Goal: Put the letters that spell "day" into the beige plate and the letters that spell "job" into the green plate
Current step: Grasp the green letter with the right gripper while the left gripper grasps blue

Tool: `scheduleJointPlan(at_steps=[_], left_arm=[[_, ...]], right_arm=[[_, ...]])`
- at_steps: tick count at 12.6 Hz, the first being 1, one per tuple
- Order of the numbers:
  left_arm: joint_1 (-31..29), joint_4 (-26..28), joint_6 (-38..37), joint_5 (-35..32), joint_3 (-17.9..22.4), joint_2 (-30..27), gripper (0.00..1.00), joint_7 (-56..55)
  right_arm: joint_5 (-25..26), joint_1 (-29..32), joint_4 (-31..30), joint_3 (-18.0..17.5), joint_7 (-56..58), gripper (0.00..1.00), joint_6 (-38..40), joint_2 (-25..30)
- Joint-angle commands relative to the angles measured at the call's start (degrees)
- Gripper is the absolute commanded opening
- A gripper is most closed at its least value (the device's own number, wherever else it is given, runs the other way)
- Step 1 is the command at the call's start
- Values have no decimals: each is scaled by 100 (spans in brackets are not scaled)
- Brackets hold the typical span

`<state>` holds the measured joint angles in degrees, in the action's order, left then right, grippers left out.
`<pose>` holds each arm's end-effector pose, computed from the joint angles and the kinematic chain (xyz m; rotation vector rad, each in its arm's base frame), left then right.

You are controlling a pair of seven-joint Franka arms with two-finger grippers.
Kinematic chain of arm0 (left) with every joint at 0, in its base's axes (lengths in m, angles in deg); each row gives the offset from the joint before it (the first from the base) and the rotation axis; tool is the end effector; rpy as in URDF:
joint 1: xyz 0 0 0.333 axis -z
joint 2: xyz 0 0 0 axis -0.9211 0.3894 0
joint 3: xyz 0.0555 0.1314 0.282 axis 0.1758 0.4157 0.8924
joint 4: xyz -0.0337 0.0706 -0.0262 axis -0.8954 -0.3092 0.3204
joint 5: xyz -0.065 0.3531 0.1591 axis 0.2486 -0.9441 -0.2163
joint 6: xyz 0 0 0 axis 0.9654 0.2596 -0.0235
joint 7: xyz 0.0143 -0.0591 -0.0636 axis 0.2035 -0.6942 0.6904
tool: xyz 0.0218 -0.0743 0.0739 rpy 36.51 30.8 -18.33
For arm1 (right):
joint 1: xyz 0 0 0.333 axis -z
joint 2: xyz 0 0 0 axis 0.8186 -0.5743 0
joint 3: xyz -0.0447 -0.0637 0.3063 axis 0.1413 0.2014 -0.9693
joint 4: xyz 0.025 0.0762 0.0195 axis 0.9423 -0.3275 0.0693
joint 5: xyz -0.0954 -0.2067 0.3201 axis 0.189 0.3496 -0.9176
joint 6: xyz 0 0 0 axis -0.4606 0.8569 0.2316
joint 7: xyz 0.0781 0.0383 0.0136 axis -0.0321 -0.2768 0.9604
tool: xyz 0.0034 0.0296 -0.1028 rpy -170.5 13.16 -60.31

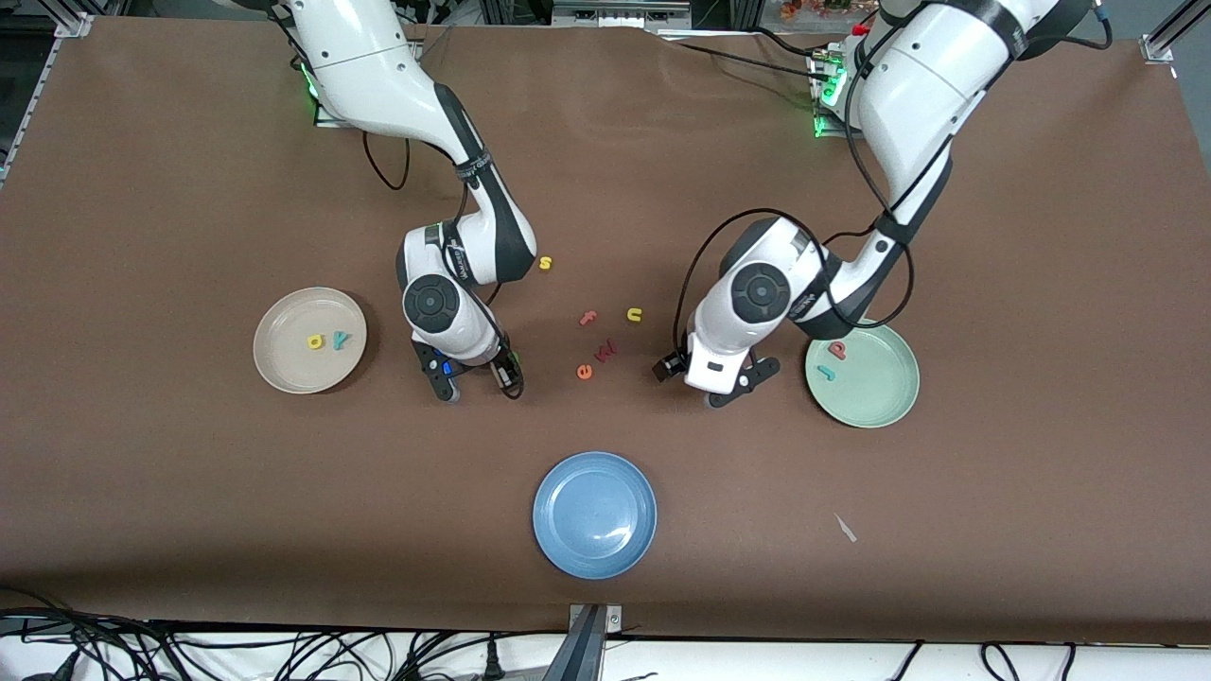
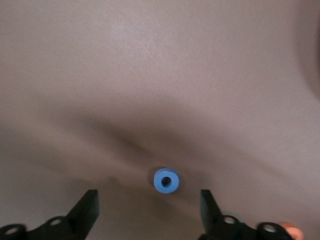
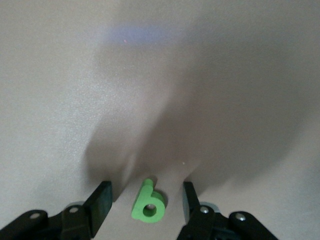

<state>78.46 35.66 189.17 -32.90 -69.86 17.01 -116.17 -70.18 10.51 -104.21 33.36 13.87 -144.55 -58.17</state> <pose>0.5831 -0.3707 0.2058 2.9678 0.7743 -0.1075 0.5892 0.3372 0.1737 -2.6781 1.5606 0.1381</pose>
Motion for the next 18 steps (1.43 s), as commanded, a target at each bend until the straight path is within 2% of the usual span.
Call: scheduleJointPlan(at_steps=[1, 3, 8, 10, 12, 16, 17, 18], left_arm=[[198, -171, 15, -648, 73, 186, 73, -139], [215, -171, 24, -649, 73, 230, 67, -122], [364, -294, 33, -623, 73, 432, 67, -43], [364, -390, 59, -623, 73, 441, 66, -34], [364, -417, 103, -632, 82, 494, 60, -16], [356, -426, 349, -728, 100, 600, 59, -16], [356, -426, 349, -772, 100, 600, 50, -16], [347, -426, 349, -764, 91, 600, 33, -51]], right_arm=[[-108, -30, 93, -21, -69, 62, 11, -99], [-108, -30, 93, -21, -77, 61, 20, -99], [-108, -82, 102, -30, -148, 61, 11, -90], [-108, -92, 102, -30, -148, 54, 20, -90], [-100, -100, 102, -30, -130, 51, 20, -90], [-91, -100, 102, -21, -51, 31, 20, -90], [-82, -100, 102, -29, -51, 27, 20, -90], [-73, -100, 102, -21, -51, 23, 20, -90]])
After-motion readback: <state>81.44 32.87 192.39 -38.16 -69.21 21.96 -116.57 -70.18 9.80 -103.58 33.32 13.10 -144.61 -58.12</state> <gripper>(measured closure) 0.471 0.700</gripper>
